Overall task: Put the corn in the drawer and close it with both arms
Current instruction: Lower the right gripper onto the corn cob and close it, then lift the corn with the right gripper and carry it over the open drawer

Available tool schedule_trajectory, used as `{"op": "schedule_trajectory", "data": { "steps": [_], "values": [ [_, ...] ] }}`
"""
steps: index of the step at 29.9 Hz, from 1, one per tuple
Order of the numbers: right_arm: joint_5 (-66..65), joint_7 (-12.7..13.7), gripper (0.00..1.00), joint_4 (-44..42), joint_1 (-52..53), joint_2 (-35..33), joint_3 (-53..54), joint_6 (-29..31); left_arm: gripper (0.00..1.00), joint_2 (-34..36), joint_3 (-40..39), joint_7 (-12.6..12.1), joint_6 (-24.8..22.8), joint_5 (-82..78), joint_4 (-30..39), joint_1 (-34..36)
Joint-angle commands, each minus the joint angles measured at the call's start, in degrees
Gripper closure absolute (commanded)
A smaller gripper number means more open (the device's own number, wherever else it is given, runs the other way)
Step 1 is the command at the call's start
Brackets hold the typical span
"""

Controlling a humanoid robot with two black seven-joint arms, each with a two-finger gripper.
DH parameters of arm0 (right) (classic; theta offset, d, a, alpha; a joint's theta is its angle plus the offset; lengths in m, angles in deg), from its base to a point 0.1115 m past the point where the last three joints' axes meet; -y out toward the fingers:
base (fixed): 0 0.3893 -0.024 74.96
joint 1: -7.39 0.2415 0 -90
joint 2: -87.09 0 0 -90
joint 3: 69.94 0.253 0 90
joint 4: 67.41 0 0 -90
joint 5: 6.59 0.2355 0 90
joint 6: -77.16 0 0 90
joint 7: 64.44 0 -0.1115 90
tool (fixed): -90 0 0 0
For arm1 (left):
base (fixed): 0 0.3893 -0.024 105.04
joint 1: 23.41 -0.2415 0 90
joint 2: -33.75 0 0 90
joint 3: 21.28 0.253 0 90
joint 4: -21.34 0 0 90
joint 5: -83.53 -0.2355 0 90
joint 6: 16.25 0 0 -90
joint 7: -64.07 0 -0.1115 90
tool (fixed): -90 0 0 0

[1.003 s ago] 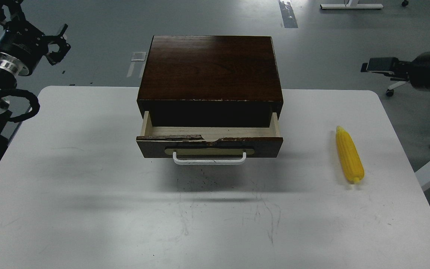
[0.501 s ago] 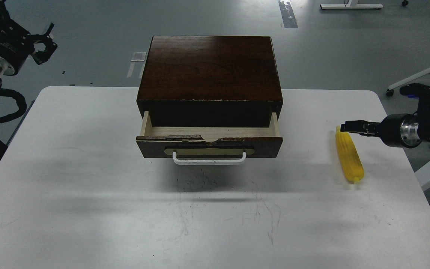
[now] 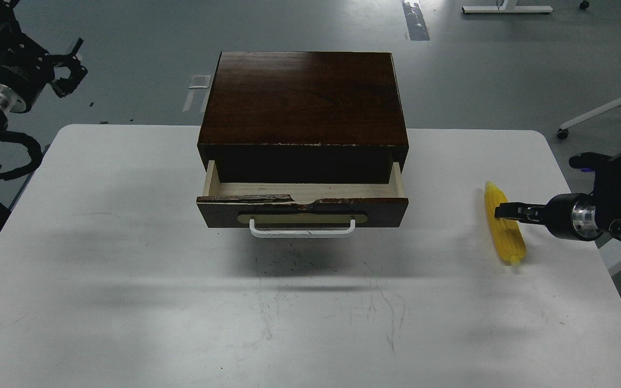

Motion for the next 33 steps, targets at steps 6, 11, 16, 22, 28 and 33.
{"op": "schedule_trajectory", "data": {
  "steps": [6, 11, 16, 22, 28, 33],
  "values": [
    [0.09, -0.34, 0.67, 0.27, 0.24, 0.76, 0.01, -0.86, 0.02, -0.08, -0.09, 0.00, 0.00, 0.00, 0.00, 0.52],
    [0.79, -0.52, 0.68, 3.69, 9.00, -3.08, 0.89, -0.69, 0.02, 0.18, -0.09, 0.09, 0.00, 0.00, 0.00, 0.61],
    [0.79, -0.52, 0.68, 9.05, 20.60, -6.09, 0.89, -0.42, 0.02, 0.27, -0.09, 0.35, 0.00, 0.00, 0.00, 0.61],
    [-5.32, -1.48, 0.69, 21.08, 32.39, -8.11, 0.63, -0.33, 0.02, 0.53, 0.78, 0.00, 0.00, -0.61, 0.61, 0.34],
    [-22.30, -4.03, 0.69, 28.47, 38.82, -6.19, 0.98, -0.42, 0.02, 2.73, 3.24, -0.18, 0.00, -0.97, 4.04, 0.34],
    [-35.28, -4.56, 0.72, 33.23, 40.85, -0.92, 0.98, -1.21, 0.02, 3.08, 3.24, -0.09, 0.00, -1.58, 4.22, 0.43]
  ]
}}
